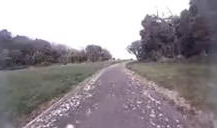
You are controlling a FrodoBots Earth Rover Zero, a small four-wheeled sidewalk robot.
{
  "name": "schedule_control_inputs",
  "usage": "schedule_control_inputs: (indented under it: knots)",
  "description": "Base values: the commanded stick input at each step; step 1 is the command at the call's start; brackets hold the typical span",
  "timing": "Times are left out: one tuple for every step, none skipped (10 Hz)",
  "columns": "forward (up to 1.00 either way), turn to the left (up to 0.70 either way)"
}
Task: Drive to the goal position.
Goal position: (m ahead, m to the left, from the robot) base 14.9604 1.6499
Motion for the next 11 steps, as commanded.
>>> schedule_control_inputs:
  knots:
    - [0.85,-0.27]
    - [0.85,-0.08]
    - [0.85,0.0]
    - [0.85,0.0]
    - [0.85,0.0]
    - [0.85,0.0]
    - [0.85,0.0]
    - [0.85,0.0]
    - [0.85,0.0]
    - [0.85,0.0]
    - [0.85,-0.18]
